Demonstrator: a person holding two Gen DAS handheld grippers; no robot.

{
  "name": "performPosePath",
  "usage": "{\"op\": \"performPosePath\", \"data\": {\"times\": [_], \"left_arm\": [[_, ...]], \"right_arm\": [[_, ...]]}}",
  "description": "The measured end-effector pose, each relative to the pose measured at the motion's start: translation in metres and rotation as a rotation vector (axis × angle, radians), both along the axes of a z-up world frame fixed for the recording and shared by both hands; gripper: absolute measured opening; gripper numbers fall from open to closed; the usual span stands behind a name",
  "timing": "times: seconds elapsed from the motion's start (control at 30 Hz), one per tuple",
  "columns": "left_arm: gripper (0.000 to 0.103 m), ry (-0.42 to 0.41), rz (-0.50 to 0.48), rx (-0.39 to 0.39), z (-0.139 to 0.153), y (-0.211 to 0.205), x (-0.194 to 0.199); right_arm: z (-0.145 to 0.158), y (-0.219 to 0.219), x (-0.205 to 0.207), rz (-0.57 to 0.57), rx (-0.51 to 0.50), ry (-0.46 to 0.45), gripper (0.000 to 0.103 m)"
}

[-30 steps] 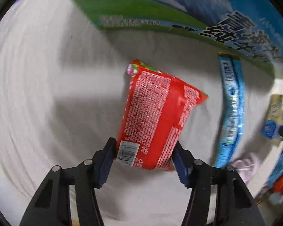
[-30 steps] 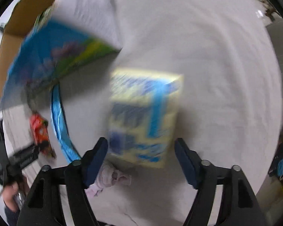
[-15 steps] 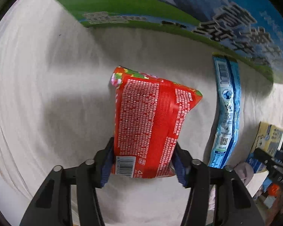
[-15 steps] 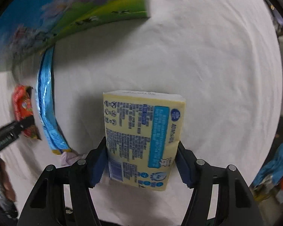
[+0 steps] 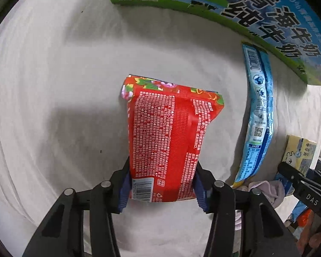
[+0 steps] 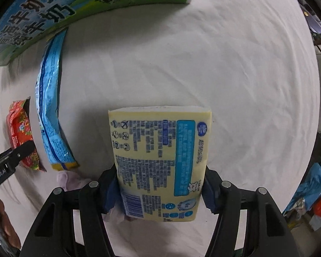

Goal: Organize soft objects
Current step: 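Lift both items into the box and open both tools to release them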

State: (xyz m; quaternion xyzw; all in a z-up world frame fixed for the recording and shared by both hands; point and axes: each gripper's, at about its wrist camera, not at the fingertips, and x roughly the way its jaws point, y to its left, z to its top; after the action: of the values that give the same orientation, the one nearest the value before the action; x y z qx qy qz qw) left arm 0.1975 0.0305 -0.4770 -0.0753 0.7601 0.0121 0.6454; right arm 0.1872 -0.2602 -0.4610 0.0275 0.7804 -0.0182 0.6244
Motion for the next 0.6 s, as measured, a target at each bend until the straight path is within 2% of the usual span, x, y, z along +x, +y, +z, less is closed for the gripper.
{"op": "performPosePath", "data": {"times": [0.1,0.17,0.23,0.37,0.6], "left_arm": [[0.045,-0.037,-0.010,0.013,0.017,-0.004,-0.009],[0.045,-0.066,-0.009,0.003,0.036,-0.009,-0.016],[0.045,-0.084,-0.003,-0.012,0.050,-0.008,-0.031],[0.045,-0.141,-0.014,-0.035,0.081,-0.017,-0.041],[0.045,-0.250,-0.043,-0.113,0.146,-0.034,-0.053]], "right_arm": [[0.011,0.013,-0.001,0.021,-0.015,-0.024,0.065],[0.010,0.049,-0.007,0.025,-0.010,-0.045,0.065],[0.021,0.054,-0.010,0.029,-0.003,-0.067,0.065],[0.052,0.052,-0.008,0.030,0.022,-0.106,0.065],[0.131,0.041,-0.007,0.032,0.119,-0.212,0.065]]}}
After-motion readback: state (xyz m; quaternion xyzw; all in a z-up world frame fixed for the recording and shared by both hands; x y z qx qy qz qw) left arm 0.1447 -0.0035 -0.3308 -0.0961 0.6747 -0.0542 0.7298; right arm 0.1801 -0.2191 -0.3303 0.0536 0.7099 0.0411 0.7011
